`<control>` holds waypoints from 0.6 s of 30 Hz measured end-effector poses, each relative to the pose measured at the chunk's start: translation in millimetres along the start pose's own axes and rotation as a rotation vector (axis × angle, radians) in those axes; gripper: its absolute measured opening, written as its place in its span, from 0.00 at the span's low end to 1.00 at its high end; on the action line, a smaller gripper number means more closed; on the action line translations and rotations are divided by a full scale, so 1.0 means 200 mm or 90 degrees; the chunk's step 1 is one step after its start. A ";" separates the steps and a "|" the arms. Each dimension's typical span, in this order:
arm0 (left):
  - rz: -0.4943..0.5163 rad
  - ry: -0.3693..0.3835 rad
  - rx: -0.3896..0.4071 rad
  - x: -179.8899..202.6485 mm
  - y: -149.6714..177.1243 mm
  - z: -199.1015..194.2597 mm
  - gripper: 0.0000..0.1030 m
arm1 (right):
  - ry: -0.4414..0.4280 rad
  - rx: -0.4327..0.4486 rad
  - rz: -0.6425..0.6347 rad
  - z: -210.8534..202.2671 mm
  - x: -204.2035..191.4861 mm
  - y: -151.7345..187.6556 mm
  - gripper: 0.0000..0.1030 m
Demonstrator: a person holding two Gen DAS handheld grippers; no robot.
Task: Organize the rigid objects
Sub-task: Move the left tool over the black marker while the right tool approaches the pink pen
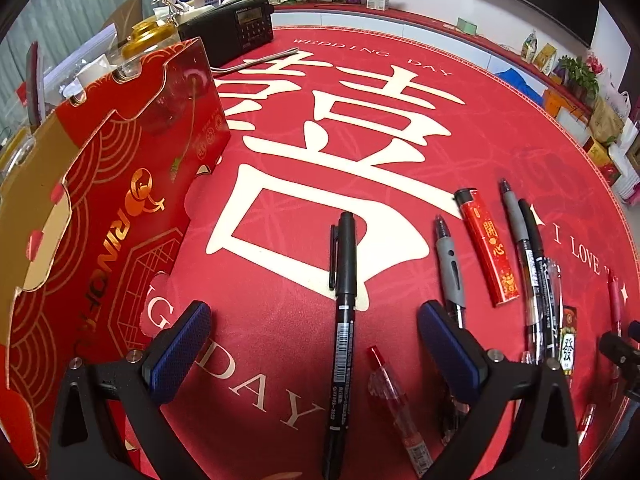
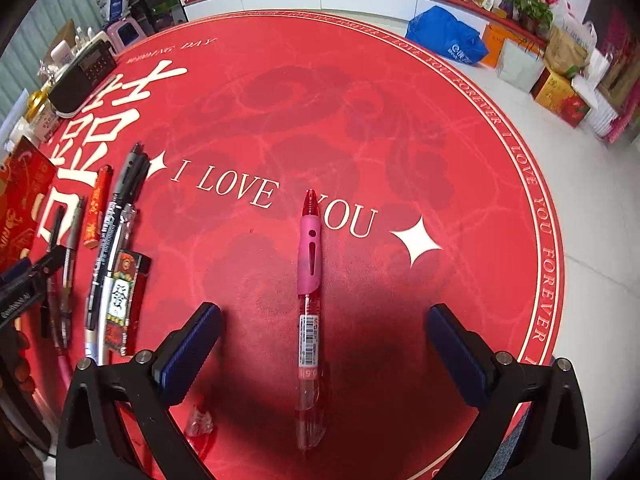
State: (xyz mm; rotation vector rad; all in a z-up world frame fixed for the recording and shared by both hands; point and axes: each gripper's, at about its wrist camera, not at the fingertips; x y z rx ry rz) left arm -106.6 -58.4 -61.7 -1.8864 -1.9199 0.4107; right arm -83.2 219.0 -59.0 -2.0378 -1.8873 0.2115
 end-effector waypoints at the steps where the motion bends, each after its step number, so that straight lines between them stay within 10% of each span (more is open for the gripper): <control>1: 0.001 0.008 0.004 0.00 0.00 0.00 1.00 | 0.006 0.004 -0.012 0.00 -0.01 0.00 1.00; 18: -0.012 0.013 0.055 -0.01 0.04 -0.01 1.00 | 0.001 0.019 -0.021 0.00 -0.01 0.02 1.00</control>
Point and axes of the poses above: each gripper's, at about its wrist camera, not at the fingertips, and z roughly the way its jaws point, x to its right, y to its underside, and after that the axes turned 8 degrees about y, right-handed
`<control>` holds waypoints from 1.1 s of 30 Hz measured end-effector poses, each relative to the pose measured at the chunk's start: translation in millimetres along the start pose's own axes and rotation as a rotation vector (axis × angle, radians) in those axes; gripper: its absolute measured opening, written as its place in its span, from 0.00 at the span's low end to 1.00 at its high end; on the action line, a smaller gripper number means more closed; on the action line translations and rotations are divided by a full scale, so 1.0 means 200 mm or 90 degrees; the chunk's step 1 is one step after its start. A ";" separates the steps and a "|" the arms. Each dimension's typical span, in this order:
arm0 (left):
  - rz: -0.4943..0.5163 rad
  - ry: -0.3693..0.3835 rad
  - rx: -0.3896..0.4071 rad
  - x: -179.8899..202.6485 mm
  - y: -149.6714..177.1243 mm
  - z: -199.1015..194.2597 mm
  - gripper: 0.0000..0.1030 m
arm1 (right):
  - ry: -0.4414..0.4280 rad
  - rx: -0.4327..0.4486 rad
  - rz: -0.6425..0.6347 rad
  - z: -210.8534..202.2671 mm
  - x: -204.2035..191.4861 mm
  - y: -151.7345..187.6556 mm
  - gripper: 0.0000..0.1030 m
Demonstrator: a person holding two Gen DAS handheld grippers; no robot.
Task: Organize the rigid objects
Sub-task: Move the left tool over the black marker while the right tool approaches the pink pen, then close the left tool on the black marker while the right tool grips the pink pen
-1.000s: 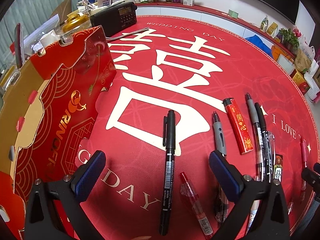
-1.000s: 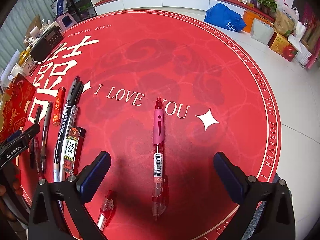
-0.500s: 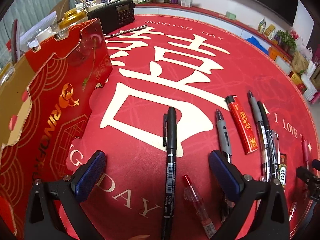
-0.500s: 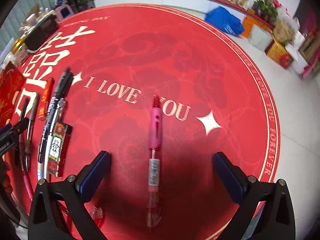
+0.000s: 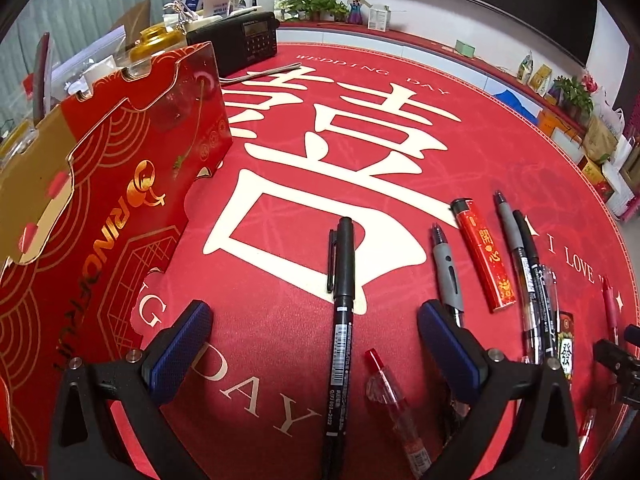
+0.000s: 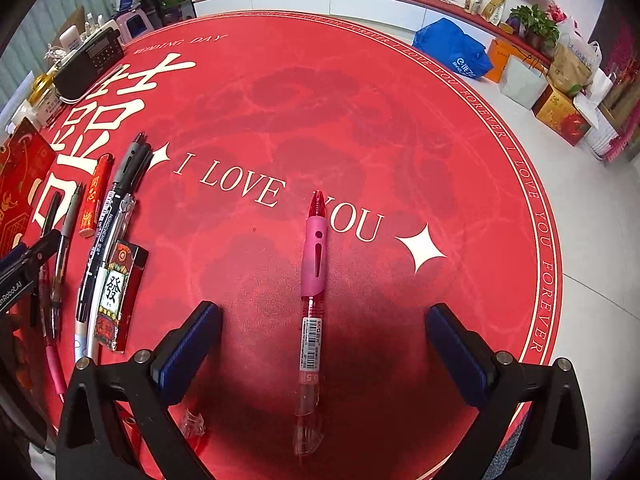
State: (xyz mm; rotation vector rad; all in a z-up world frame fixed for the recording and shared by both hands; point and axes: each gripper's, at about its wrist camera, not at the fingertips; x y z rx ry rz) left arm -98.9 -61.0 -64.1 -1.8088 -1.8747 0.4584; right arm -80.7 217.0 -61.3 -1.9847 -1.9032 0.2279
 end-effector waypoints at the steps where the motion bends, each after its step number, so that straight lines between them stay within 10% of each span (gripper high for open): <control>1: -0.001 -0.001 0.002 0.00 0.00 0.00 1.00 | 0.000 0.000 0.000 0.00 0.00 0.00 1.00; 10: -0.013 -0.004 -0.042 0.01 -0.03 0.01 0.99 | 0.000 -0.027 -0.013 0.00 -0.01 -0.02 0.96; 17: 0.023 0.024 -0.051 0.08 -0.02 -0.03 0.70 | -0.021 -0.012 -0.056 -0.08 -0.08 -0.01 0.11; 18: 0.031 0.032 -0.052 0.09 -0.01 -0.04 0.64 | -0.026 -0.011 -0.053 -0.09 -0.08 0.00 0.11; 20: 0.039 0.043 -0.052 0.08 -0.01 -0.06 0.17 | -0.052 -0.012 -0.041 -0.10 -0.07 0.02 0.11; 22: 0.033 0.084 -0.069 0.05 -0.01 -0.08 0.09 | -0.067 -0.007 -0.035 -0.12 -0.06 0.04 0.11; 33: 0.021 0.071 -0.029 0.07 0.02 -0.29 0.09 | -0.135 0.045 0.004 -0.30 -0.03 0.09 0.11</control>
Point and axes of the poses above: each gripper's, at about its wrist camera, not at the fingertips, and z roughly the way its jaws point, x to its right, y to its underside, and after that the axes turned 8 degrees about y, right-handed
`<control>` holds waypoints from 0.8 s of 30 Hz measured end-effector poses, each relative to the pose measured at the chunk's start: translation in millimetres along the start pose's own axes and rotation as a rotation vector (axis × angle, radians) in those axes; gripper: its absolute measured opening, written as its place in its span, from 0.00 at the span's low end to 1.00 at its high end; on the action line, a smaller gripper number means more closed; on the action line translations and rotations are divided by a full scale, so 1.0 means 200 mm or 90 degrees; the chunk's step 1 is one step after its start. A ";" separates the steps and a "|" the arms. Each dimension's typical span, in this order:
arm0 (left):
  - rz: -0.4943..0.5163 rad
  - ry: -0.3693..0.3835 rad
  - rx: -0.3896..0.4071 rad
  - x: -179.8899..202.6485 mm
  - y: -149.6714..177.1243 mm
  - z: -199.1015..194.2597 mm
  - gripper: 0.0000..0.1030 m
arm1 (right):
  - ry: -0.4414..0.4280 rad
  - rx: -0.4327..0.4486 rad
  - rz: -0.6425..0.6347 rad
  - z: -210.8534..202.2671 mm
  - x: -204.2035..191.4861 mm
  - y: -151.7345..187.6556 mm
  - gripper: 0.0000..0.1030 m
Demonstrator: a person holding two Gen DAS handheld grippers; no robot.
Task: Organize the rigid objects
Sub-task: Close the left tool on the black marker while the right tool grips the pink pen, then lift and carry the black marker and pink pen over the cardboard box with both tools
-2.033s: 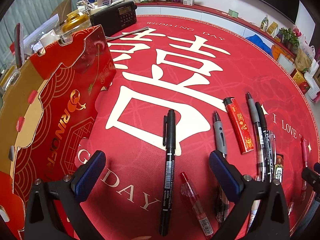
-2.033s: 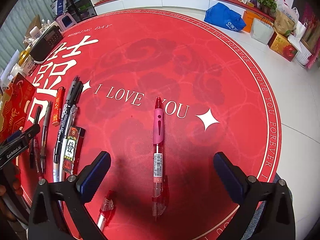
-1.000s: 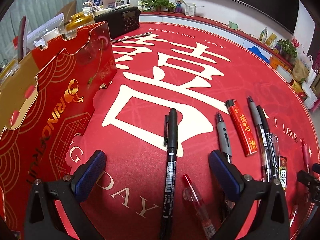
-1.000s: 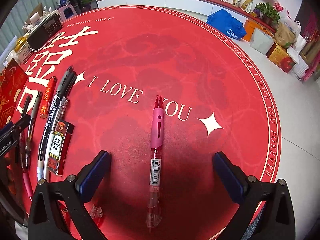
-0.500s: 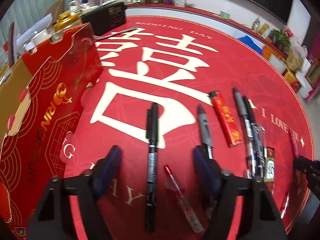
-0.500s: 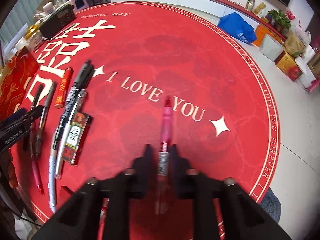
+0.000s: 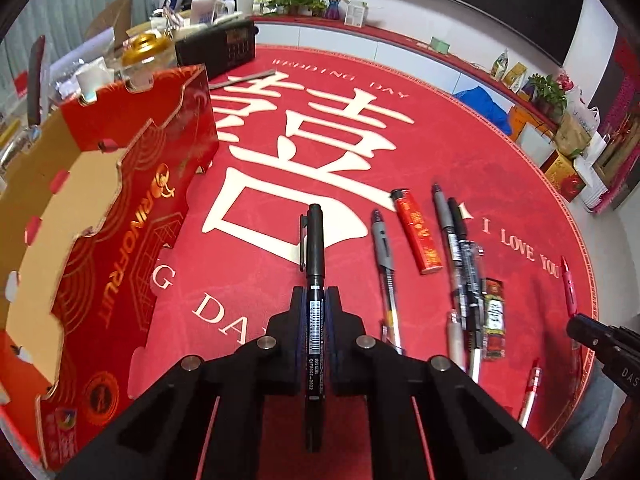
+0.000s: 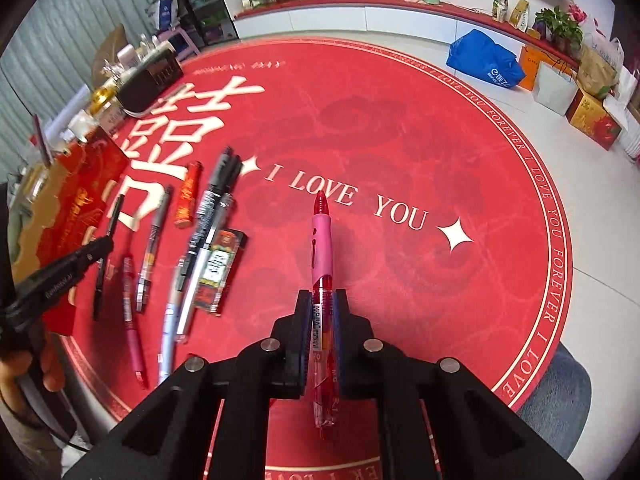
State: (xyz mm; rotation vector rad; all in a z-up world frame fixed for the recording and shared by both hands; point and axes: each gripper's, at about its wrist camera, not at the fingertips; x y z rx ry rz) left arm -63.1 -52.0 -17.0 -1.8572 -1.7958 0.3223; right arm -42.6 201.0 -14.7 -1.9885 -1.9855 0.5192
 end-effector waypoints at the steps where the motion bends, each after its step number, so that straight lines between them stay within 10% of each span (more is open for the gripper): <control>1: 0.002 -0.001 0.004 0.01 0.00 -0.02 0.09 | -0.004 0.002 0.001 -0.01 0.00 0.00 0.11; 24: 0.016 -0.014 0.088 0.07 0.03 -0.34 0.09 | -0.046 0.040 -0.022 -0.21 -0.16 0.00 0.11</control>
Point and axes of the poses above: each gripper's, at about its wrist camera, not at the fingertips, and z roughly the way its jaws point, x to its right, y to its underside, and after that the axes turned 8 degrees about y, right-handed
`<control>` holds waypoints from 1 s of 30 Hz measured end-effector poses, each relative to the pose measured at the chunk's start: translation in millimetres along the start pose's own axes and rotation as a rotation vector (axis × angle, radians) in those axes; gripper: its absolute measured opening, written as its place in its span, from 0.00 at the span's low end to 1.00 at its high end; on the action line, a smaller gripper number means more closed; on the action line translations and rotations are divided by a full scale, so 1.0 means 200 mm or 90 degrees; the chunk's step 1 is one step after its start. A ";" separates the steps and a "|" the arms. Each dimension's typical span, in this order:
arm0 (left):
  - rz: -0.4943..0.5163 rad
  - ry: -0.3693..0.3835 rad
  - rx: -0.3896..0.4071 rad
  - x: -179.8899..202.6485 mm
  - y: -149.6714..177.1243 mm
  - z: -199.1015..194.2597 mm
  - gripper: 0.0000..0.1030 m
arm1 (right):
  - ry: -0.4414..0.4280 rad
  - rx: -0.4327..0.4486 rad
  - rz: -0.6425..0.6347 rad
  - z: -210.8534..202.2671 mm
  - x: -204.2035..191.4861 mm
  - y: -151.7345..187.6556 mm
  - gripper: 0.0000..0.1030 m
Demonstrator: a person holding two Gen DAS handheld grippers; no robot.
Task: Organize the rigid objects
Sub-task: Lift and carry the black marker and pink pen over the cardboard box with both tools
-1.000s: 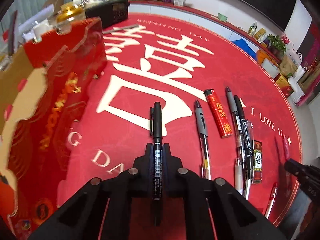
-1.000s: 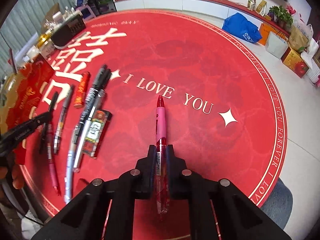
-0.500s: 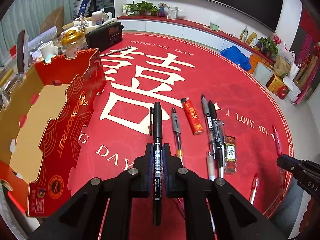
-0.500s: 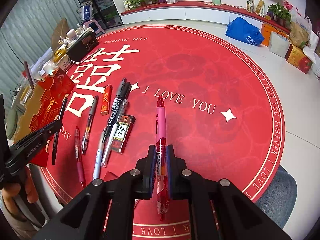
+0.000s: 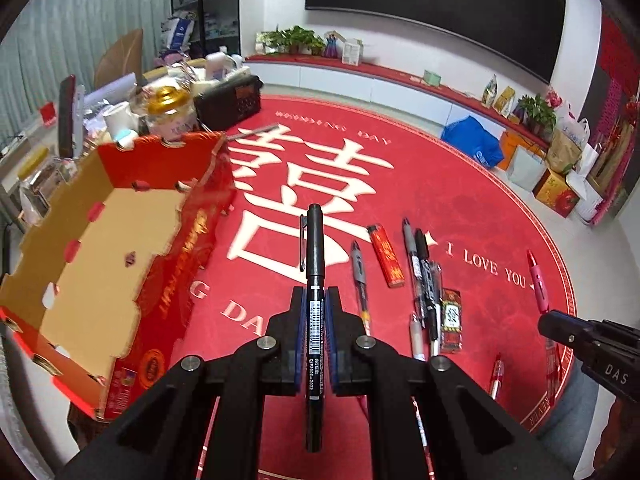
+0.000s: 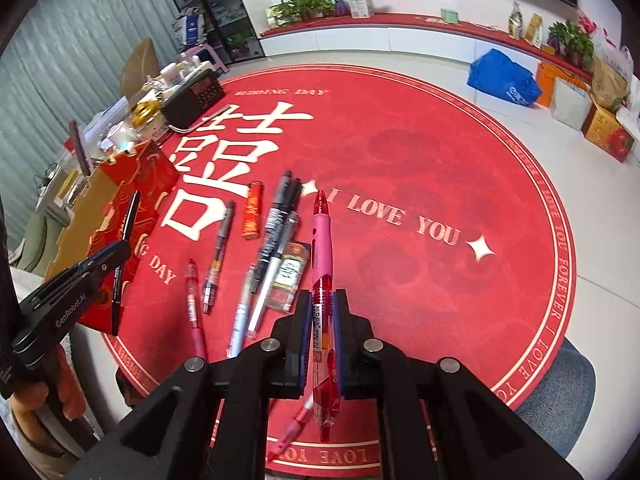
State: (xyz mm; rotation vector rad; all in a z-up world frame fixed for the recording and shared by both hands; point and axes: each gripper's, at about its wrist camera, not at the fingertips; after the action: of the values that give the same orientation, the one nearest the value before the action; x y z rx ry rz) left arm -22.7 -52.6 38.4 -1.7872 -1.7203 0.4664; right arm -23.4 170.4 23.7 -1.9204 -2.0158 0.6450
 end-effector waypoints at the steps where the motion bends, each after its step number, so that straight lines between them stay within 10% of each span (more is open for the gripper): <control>1: -0.004 -0.001 0.003 -0.01 -0.01 -0.01 0.09 | -0.003 0.001 -0.005 0.00 -0.03 -0.01 0.11; 16: -0.077 -0.032 0.057 -0.34 -0.06 -0.16 0.09 | -0.052 0.007 -0.098 0.03 -0.48 -0.16 0.11; 30: -0.159 -0.167 0.098 -0.85 -0.12 -0.28 0.09 | -0.169 0.031 -0.219 0.05 -1.16 -0.30 0.11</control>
State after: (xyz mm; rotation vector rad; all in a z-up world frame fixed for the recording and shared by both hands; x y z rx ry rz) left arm -21.1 -229.9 69.2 -1.4289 -1.9945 0.7277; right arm -62.5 -62.9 67.9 -1.4691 -2.3889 0.8814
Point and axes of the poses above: each gripper's, at about its wrist camera, not at the fingertips, and z roughly the way its jaws point, x to its right, y to its underside, and after that the axes turned 8 degrees about y, right-handed
